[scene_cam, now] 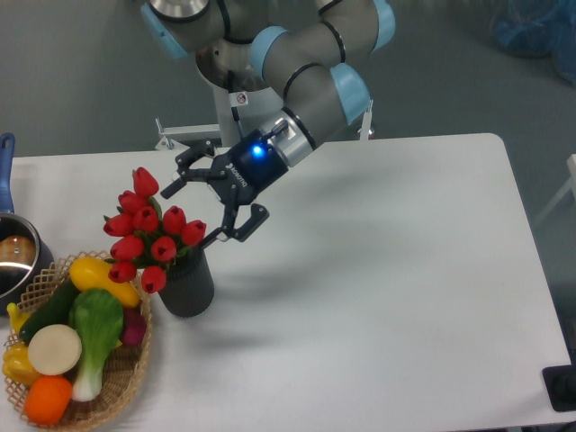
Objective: Insert the flowers into the vase
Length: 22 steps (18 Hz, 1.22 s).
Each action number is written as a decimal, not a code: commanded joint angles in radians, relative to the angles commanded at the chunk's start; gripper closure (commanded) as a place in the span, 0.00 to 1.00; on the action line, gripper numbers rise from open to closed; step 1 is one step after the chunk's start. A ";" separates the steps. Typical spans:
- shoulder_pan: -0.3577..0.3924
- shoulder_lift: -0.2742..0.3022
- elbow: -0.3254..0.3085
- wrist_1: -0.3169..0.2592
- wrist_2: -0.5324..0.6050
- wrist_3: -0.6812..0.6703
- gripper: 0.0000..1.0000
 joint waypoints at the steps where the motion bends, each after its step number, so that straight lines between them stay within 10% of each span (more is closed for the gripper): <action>1: 0.015 0.009 0.000 0.000 0.000 0.000 0.00; 6: 0.109 0.040 -0.006 -0.003 0.026 -0.002 0.00; 15: 0.167 0.098 0.077 -0.002 0.653 0.008 0.00; 22: 0.170 0.060 0.176 -0.023 0.934 -0.009 0.00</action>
